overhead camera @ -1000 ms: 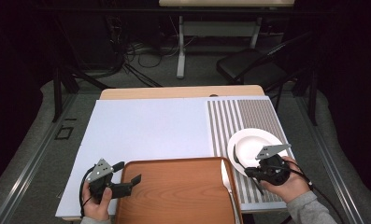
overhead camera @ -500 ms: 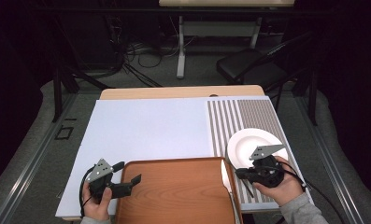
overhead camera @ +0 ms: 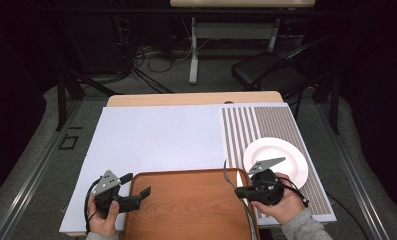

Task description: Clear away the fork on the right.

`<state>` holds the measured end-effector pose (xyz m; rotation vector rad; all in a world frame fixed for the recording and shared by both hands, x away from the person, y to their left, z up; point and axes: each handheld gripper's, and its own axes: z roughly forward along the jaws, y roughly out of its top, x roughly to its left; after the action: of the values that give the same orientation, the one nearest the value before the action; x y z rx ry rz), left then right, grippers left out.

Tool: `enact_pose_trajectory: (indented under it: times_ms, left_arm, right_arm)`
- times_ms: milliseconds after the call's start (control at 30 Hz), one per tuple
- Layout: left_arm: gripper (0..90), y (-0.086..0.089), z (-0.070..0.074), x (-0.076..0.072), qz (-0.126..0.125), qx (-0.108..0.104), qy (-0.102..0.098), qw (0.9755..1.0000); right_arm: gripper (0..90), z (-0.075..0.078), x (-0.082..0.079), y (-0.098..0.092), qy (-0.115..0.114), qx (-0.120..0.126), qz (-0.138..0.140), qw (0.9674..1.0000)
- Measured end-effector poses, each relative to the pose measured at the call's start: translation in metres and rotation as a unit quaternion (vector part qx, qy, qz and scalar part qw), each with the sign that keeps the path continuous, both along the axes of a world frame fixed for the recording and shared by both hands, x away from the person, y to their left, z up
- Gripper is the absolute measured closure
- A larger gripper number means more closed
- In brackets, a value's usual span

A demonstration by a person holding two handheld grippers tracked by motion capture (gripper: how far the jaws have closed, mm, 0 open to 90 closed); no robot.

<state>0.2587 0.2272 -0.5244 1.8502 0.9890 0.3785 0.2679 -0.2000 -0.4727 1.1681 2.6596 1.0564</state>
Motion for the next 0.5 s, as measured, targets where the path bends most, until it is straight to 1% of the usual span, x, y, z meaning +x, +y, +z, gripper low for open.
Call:
enact_pose_trajectory:
  times_ms: [167,267,367,400,433,500]
  left_arm:
    - [16.0,0.0,0.0,0.0,0.0,0.001,0.0,1.0]
    - [16.0,0.0,0.0,0.0,0.0,0.001,-0.001,1.0]
    - [16.0,0.0,0.0,0.0,-0.001,0.002,-0.002,1.0]
    - [16.0,0.0,0.0,0.0,-0.001,0.002,-0.002,1.0]
    - [16.0,0.0,0.0,0.0,0.0,0.001,-0.001,1.0]
    - [16.0,0.0,0.0,0.0,0.0,0.001,0.0,1.0]
  right_arm:
    - [85.3,-0.008,-0.002,0.007,0.009,-0.022,-0.001,0.9997]
    - [85.3,-0.014,-0.002,0.009,0.024,-0.025,-0.002,0.9994]
    - [85.3,-0.021,-0.003,0.011,0.037,-0.029,-0.009,0.9989]
    - [85.3,-0.024,-0.003,0.012,0.038,-0.026,-0.011,0.9989]
    - [85.3,-0.026,-0.003,0.012,0.043,-0.029,-0.01,0.9986]
    - [85.3,-0.028,-0.002,0.012,0.051,-0.027,-0.012,0.9983]
